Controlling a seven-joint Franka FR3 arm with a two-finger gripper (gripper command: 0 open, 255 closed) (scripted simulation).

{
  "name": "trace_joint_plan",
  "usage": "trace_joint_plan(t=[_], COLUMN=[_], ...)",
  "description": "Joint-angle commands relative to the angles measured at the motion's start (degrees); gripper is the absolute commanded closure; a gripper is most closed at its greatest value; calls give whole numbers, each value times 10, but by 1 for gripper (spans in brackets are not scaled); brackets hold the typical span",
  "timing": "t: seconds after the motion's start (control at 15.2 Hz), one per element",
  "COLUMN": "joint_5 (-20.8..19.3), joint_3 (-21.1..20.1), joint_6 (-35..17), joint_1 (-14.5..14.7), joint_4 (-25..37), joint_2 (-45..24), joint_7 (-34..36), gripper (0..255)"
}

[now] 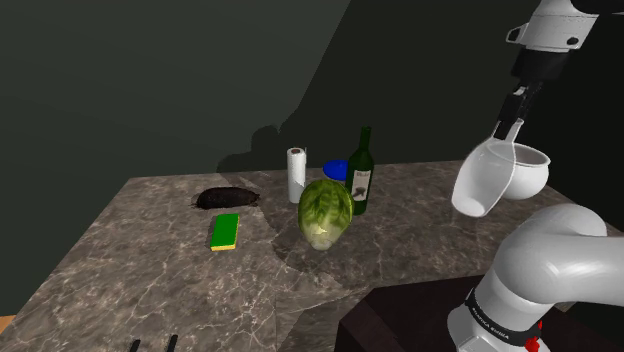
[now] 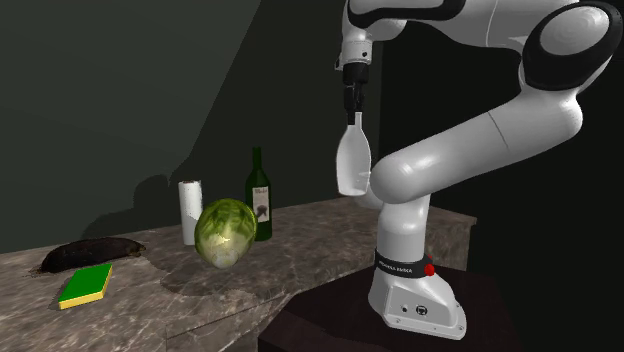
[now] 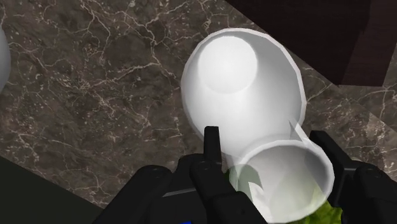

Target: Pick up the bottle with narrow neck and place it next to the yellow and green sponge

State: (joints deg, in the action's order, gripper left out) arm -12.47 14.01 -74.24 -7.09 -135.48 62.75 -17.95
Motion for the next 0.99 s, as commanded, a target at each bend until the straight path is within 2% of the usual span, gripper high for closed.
trace_joint_plan(t=[0.0, 0.92], joint_5=[2, 16], joint_3=[-2, -14], joint_6=[10, 88], joint_1=[2, 12], joint_4=[19, 168], joint_2=[-9, -80], joint_7=[-1, -8], gripper=[255, 255])
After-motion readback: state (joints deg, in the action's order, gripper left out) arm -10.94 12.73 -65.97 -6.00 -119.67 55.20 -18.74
